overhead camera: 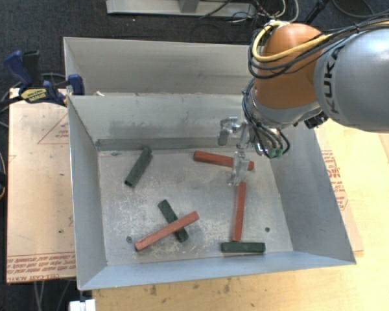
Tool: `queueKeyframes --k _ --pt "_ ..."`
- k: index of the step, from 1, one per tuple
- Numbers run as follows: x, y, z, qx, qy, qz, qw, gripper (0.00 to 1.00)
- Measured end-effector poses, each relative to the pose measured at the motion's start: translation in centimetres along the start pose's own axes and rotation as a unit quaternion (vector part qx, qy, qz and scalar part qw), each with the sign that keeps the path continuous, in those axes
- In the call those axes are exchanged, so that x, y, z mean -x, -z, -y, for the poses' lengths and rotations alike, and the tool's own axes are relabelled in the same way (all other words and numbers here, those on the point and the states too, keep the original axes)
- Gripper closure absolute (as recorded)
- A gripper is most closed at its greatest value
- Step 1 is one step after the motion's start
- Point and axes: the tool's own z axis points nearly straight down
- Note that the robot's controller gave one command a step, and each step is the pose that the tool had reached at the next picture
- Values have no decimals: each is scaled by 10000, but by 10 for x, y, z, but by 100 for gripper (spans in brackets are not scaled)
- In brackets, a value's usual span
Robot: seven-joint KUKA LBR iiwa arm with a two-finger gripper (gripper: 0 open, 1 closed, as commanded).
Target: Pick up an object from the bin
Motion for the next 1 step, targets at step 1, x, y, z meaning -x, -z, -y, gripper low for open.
queueKeyframes --k 1 --pt "1 5 0 0 -1 37 10000 0"
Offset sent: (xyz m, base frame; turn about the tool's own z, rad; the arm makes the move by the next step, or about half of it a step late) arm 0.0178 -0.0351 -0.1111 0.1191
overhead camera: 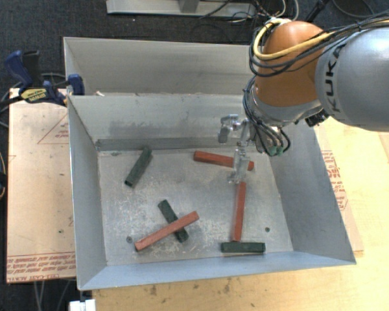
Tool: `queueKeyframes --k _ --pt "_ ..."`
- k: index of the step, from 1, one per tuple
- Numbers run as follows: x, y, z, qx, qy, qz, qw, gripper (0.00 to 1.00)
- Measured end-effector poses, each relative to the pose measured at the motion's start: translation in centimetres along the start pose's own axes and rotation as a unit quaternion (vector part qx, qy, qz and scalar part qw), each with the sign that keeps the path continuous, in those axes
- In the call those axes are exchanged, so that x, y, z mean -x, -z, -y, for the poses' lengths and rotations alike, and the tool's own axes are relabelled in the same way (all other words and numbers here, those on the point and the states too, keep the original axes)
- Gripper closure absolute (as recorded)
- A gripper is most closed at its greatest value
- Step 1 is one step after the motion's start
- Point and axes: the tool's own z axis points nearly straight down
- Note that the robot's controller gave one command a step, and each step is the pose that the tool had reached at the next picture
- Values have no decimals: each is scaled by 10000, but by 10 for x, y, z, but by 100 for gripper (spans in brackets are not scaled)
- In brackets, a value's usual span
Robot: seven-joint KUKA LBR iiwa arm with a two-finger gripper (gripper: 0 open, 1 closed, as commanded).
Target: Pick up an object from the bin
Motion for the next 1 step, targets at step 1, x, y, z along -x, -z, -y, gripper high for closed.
queueKeyframes --k 1 --pt "11 -66 20 3 -344 30 9994 0"
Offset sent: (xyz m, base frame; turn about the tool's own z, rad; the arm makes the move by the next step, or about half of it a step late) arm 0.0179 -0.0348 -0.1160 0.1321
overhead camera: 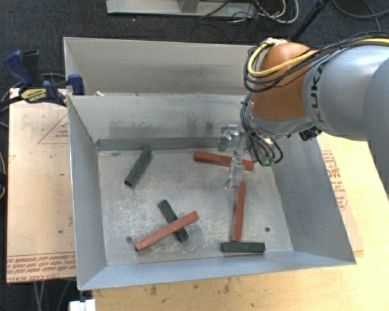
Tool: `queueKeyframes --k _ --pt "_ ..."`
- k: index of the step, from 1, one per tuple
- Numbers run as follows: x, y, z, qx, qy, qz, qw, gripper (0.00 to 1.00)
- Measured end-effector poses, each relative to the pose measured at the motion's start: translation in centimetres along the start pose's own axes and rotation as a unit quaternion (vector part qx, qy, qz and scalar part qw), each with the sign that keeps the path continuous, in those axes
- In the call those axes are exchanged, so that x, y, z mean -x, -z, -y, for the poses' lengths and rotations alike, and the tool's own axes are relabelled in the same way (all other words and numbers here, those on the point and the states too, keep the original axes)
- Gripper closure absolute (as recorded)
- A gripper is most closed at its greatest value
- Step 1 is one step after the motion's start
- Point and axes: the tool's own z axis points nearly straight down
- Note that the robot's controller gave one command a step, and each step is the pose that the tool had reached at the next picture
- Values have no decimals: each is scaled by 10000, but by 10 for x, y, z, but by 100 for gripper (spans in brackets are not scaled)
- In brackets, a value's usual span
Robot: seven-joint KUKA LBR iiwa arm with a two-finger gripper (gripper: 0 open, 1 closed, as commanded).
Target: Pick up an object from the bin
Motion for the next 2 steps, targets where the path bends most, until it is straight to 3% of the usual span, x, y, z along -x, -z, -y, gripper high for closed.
queueKeyframes --k 1,2 --pt "8 -52 14 1 -315 -26 9995 0" --pt "2 -49 9 -2 -370 -12 9993 0"
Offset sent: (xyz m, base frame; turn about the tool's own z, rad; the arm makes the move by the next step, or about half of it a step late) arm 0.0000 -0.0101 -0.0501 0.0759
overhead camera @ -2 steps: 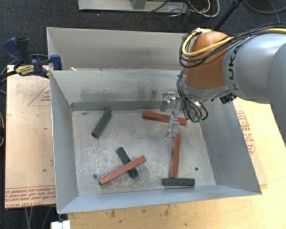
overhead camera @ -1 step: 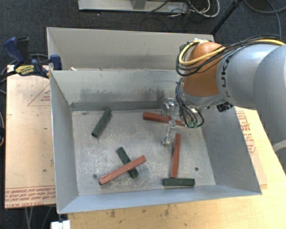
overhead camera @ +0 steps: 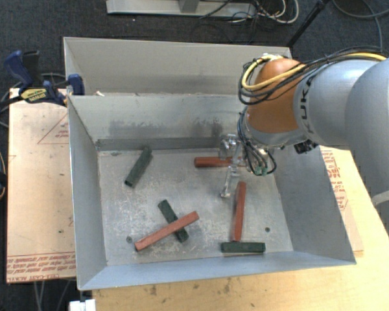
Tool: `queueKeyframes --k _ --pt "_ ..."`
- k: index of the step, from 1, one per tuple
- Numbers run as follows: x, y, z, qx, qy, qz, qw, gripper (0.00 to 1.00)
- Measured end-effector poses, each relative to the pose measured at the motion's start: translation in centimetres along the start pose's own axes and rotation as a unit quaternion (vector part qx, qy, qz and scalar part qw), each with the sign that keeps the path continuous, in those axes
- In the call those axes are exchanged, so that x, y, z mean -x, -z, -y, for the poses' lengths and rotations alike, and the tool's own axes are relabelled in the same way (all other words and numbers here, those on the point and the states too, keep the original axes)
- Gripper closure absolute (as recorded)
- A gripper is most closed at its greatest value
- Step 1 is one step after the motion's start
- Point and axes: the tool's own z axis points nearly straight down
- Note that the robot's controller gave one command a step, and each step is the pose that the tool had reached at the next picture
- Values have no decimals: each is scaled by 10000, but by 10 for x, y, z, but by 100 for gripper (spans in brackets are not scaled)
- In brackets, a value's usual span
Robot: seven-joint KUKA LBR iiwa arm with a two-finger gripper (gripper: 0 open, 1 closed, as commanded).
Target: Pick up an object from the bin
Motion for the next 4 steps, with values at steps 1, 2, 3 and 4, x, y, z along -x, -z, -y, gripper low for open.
queueKeyframes --k 1,2,3,4 --pt "7 -2 3 0 47 -3 10000 0" --pt "2 2 0 -2 5 0 10000 100" --pt "2 2 0 -2 5 0 10000 100" --pt "0 6 0 -4 5 -26 10000 100"
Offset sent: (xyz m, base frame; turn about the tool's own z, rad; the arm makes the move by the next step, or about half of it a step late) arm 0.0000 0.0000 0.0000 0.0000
